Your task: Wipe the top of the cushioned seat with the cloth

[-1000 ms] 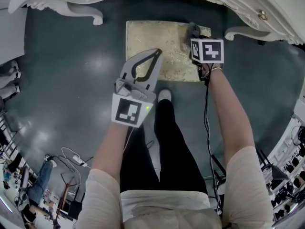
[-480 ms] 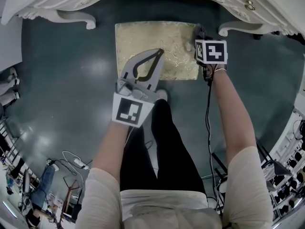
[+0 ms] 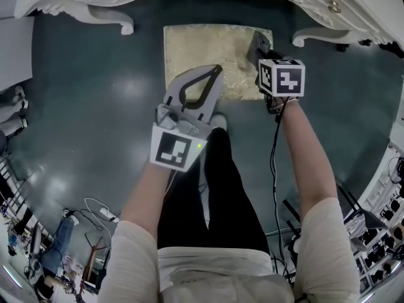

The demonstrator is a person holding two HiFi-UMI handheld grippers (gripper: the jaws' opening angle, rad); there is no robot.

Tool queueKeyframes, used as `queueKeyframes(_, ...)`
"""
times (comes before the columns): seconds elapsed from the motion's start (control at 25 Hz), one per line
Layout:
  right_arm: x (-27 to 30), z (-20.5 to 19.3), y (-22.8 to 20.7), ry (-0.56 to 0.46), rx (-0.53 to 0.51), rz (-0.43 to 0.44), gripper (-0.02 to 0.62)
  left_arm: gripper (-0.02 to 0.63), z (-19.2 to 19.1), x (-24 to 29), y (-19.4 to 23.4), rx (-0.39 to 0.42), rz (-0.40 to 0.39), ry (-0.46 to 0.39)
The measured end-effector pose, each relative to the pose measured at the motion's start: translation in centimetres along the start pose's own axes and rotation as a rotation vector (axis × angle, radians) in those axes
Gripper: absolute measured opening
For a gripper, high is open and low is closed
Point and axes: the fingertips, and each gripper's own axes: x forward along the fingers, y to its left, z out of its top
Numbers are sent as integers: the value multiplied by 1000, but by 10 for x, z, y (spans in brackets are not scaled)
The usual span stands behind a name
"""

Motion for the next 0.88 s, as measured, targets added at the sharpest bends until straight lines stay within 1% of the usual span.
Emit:
queueKeyframes(0.08, 0, 5, 30, -16, -15, 40, 31, 3, 1, -14, 7, 13, -3, -2)
queueKeyframes(0.16, 2, 7, 60, -17, -20, 78, 31, 3, -2, -29, 17, 8, 3, 7)
queueKeyframes(0.32, 17, 4, 122, 0, -25, 158, 31, 3, -13, -60, 35, -6, 21, 36)
queueKeyframes(0.52, 40, -1, 190, 30, -75, 252, 31, 3, -33, -88, 51, -1, 42, 68)
queueKeyframes(0.68, 52, -2, 224, 45, -118, 299, 31, 3, -45, -103, 64, -31, 89, 78)
queueKeyframes(0.88, 68, -8, 239, 82, -140, 326, 31, 3, -55, -112, 72, -25, 114, 99)
